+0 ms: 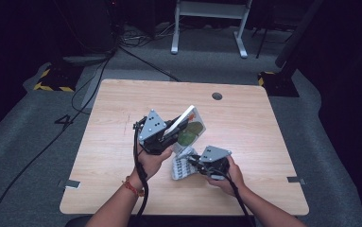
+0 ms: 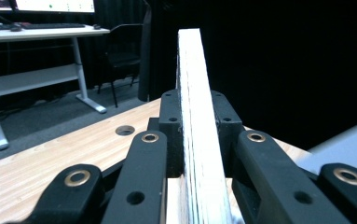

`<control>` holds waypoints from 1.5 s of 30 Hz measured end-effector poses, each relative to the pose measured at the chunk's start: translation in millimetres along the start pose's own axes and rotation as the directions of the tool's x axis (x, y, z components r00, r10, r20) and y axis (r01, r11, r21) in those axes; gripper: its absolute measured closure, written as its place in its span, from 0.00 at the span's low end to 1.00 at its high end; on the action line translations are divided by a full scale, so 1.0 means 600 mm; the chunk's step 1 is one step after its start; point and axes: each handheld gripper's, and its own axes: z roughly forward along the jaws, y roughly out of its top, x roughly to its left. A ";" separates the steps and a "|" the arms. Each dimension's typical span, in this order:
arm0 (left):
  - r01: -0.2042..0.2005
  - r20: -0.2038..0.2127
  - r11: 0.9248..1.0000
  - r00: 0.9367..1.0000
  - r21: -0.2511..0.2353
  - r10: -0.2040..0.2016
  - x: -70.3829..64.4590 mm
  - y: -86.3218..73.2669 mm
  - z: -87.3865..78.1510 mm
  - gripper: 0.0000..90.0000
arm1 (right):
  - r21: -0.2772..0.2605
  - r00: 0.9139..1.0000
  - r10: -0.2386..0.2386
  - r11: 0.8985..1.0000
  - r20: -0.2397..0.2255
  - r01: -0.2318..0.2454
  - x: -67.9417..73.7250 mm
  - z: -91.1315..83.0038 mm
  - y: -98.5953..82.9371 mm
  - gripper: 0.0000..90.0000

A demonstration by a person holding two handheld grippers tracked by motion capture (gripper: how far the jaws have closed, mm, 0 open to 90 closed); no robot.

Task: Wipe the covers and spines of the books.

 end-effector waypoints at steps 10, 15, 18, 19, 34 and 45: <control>-0.099 0.001 0.994 0.995 0.054 0.099 -0.008 -0.011 -0.005 0.88 | -0.041 0.983 0.117 0.993 0.139 -0.113 -0.103 -0.086 -0.047 0.88; -0.109 0.035 0.992 0.994 0.067 0.107 -0.013 -0.019 0.006 0.88 | -0.035 0.979 0.140 0.990 0.146 -0.137 -0.129 -0.116 -0.076 0.88; -0.103 0.051 0.992 0.994 0.079 0.099 -0.013 -0.027 0.015 0.88 | -0.027 0.979 0.144 0.989 0.144 -0.142 -0.136 -0.127 -0.090 0.88; -0.097 0.056 0.992 0.994 0.081 0.092 -0.012 -0.029 0.018 0.88 | -0.020 0.980 0.143 0.990 0.140 -0.141 -0.138 -0.129 -0.094 0.88; -0.107 0.125 0.979 0.988 0.172 0.086 -0.019 -0.071 0.037 0.88 | 0.044 0.973 0.176 0.982 0.147 -0.185 -0.160 -0.161 -0.156 0.88; -0.058 0.117 0.981 0.992 0.186 0.037 0.001 -0.083 0.038 0.87 | 0.084 0.971 0.196 0.975 0.134 -0.208 -0.166 -0.152 -0.182 0.86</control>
